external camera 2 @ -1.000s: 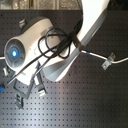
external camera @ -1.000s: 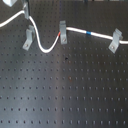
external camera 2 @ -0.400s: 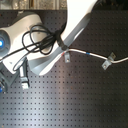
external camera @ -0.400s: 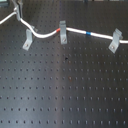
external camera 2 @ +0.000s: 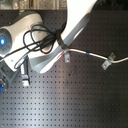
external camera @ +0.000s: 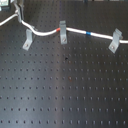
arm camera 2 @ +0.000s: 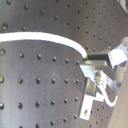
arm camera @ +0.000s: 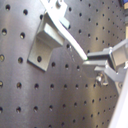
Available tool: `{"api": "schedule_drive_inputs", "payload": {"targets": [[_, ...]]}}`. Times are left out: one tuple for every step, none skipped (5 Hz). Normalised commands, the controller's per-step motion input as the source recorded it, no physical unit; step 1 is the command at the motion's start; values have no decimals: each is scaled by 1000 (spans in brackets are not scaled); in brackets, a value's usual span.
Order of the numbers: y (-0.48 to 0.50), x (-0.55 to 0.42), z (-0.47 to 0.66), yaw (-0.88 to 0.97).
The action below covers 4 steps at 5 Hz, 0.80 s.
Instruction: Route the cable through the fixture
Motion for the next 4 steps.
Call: {"api": "schedule_drive_inputs", "payload": {"targets": [[17,-107,3,-109],[168,140,-20,-234],[277,213,-36,-334],[162,107,177,-260]]}}
